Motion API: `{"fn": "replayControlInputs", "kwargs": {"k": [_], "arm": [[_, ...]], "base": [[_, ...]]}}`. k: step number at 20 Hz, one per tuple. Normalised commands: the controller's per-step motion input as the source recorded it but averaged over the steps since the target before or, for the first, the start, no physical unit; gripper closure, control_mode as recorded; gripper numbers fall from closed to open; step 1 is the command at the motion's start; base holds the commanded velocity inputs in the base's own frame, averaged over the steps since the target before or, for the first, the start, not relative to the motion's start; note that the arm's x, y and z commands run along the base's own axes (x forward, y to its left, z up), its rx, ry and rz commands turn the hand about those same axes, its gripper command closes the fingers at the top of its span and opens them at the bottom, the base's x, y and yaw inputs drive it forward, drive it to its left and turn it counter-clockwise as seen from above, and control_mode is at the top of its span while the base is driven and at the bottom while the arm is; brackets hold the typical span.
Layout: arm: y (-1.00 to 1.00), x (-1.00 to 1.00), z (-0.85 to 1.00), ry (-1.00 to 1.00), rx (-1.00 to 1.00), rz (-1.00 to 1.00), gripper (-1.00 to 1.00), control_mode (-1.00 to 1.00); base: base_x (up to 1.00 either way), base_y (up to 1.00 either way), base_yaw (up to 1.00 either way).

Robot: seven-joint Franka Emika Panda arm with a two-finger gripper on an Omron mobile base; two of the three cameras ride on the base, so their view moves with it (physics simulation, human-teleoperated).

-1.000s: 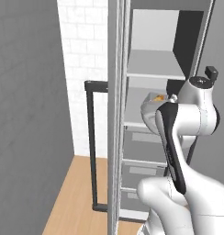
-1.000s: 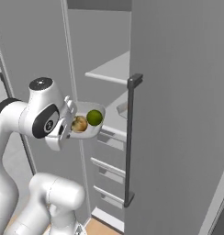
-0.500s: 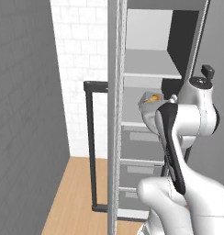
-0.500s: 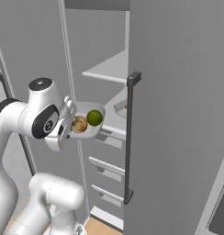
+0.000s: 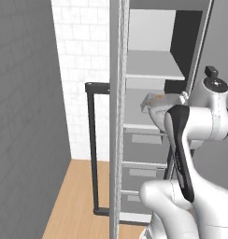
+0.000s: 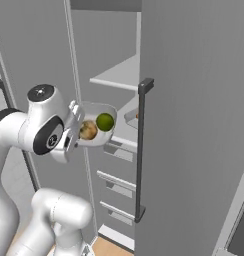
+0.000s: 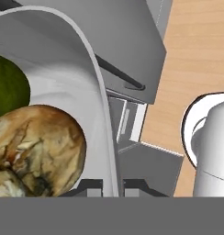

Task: Take the meat container that has the chicken drumstick and place it on the second highest rack of the freezer. Then take the vegetable container that has the onion and lime and place it on the highest rack of the freezer.

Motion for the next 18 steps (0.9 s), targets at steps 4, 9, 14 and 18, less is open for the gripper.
{"fn": "replayControlInputs", "kwargs": {"k": [4,9,14,18], "arm": [[-0.18,-0.11,0.56,-0.3,-0.01,-0.04,1.0,-1.0],[-0.05,0.09,0.51,-0.26,-0.01,-0.07,1.0,-1.0],[0.04,0.51,0.38,-0.12,0.0,-0.07,1.0,-1.0],[0.01,0.82,0.22,0.0,0.0,-0.01,1.0,-1.0]], "base": [[0.0,0.0,0.0],[0.0,0.0,0.0],[0.0,0.0,0.0],[0.0,0.0,0.0]]}}
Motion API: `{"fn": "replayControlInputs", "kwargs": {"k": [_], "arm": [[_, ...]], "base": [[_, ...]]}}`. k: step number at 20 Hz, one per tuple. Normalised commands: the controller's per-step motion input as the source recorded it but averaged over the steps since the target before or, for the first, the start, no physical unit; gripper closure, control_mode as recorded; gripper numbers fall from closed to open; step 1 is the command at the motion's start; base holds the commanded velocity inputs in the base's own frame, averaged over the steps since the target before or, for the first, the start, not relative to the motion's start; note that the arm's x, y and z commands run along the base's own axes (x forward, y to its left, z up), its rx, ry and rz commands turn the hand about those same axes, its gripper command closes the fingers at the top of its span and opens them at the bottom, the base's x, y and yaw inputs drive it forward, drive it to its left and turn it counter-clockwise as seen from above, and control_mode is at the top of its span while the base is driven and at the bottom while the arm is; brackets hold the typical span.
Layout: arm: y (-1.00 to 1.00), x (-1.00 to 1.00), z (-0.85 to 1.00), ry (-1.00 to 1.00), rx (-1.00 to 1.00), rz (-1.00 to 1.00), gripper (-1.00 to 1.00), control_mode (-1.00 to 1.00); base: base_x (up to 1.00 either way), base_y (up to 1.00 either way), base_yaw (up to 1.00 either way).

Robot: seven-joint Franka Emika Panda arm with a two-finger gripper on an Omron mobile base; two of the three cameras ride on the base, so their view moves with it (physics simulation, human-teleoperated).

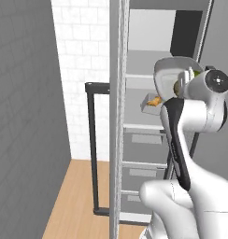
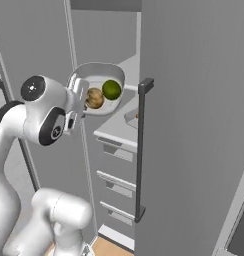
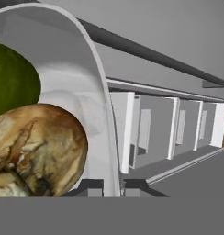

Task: Take the meat container that has the chicken drumstick and place it on the second highest rack of the freezer. Then take the vegetable container that has the onion and lime and place it on the highest rack of the freezer.

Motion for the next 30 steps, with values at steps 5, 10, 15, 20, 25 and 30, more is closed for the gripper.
{"fn": "replayControlInputs", "kwargs": {"k": [5,10,15,20,25,30], "arm": [[0.0,0.8,0.21,0.0,0.0,0.0,1.0,-1.0],[-0.06,0.84,0.17,0.06,0.0,0.0,1.0,-1.0],[-0.15,0.93,0.08,0.1,0.0,0.0,1.0,-1.0],[-0.36,0.76,0.09,0.06,0.0,0.0,1.0,-1.0],[-0.33,0.75,0.05,0.0,0.0,0.0,1.0,-1.0],[-0.24,0.7,0.0,0.01,0.0,0.0,1.0,-1.0]], "base": [[0.0,0.0,0.0],[0.0,0.0,0.0],[0.0,0.0,0.0],[0.0,0.0,0.0],[0.0,0.0,0.0],[0.0,0.0,0.0]]}}
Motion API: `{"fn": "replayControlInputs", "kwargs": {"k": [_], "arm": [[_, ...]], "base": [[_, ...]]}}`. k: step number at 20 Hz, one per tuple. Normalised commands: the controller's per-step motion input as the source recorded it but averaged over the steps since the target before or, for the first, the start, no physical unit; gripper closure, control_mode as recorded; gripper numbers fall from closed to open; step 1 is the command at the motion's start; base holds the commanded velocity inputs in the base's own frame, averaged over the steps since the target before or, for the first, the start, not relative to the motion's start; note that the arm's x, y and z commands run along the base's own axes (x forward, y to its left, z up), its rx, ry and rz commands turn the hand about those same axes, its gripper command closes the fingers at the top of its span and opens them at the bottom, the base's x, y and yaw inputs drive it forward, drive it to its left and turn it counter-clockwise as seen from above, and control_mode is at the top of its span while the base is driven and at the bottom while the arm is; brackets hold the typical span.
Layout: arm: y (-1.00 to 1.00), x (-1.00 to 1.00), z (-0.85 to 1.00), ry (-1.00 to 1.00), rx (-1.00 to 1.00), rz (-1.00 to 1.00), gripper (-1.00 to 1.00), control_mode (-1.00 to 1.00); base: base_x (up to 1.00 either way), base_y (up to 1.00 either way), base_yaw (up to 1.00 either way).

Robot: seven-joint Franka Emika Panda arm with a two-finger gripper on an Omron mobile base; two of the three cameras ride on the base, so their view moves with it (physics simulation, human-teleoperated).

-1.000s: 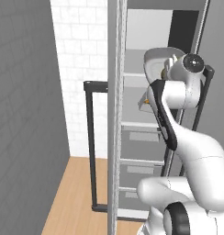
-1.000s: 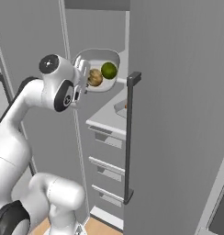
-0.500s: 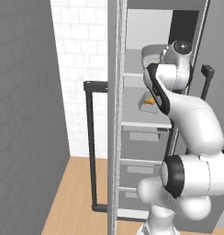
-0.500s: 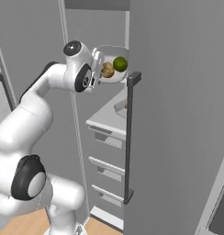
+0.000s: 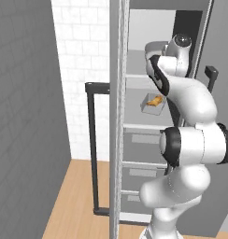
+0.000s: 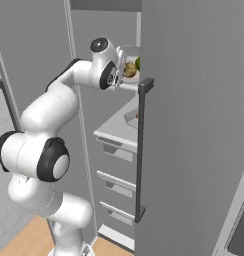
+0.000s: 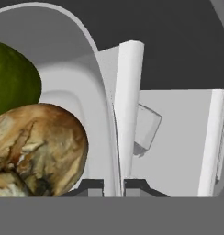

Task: Take the meat container that has the chicken drumstick and place it on the second highest rack of the freezer. Then take the vegetable container that has the onion and lime and place it on the highest rack of the freezer.

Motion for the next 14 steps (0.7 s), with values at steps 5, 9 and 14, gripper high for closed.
{"fn": "replayControlInputs", "kwargs": {"k": [5,9,14], "arm": [[-0.09,0.61,-0.21,0.0,0.0,0.0,1.0,-1.0],[-0.08,0.64,-0.19,0.0,0.0,0.0,1.0,-1.0],[-0.07,0.72,-0.18,0.0,0.0,0.0,1.0,-1.0]], "base": [[0.0,0.0,0.0],[0.0,0.0,0.0],[0.0,0.0,0.0]]}}
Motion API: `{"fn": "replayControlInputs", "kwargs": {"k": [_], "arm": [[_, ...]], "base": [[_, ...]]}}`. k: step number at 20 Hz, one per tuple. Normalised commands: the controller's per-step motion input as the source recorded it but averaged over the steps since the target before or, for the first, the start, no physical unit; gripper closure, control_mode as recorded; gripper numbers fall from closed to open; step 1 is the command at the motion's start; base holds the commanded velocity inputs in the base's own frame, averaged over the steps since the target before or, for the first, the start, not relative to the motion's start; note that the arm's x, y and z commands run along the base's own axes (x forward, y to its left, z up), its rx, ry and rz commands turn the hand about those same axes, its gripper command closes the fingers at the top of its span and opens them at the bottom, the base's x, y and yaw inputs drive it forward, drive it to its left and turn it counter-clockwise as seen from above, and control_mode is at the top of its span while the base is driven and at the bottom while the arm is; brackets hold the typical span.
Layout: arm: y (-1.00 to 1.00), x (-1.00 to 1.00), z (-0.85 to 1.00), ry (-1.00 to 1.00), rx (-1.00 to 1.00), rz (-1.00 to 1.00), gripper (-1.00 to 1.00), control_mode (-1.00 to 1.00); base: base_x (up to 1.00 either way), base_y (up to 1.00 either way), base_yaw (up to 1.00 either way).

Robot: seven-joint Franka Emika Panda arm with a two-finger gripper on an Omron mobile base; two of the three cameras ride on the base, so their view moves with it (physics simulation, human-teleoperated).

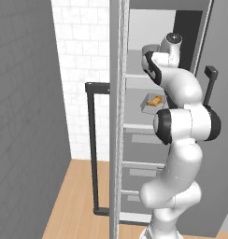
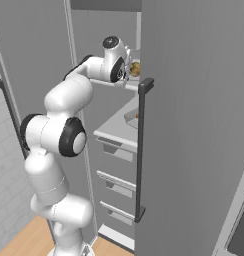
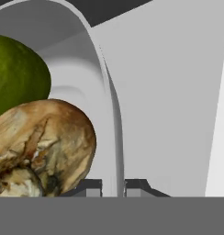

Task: Take the meat container that has the chicken drumstick and place it on the second highest rack of the freezer. Then take the vegetable container that has the onion and lime and place it on the highest rack of the freezer.

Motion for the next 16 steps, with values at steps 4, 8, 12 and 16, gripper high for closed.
{"fn": "replayControlInputs", "kwargs": {"k": [4,8,12,16], "arm": [[-0.1,0.7,-0.14,0.0,0.0,0.0,1.0,-1.0],[-0.09,0.49,-0.16,-0.01,0.0,0.0,1.0,-1.0],[0.0,0.29,-0.28,-0.1,-0.01,0.0,1.0,-1.0],[-0.01,0.15,-0.1,-0.08,0.0,0.0,1.0,-1.0]], "base": [[0.0,0.0,0.0],[0.0,0.0,0.0],[0.0,0.0,0.0],[0.0,0.0,0.0]]}}
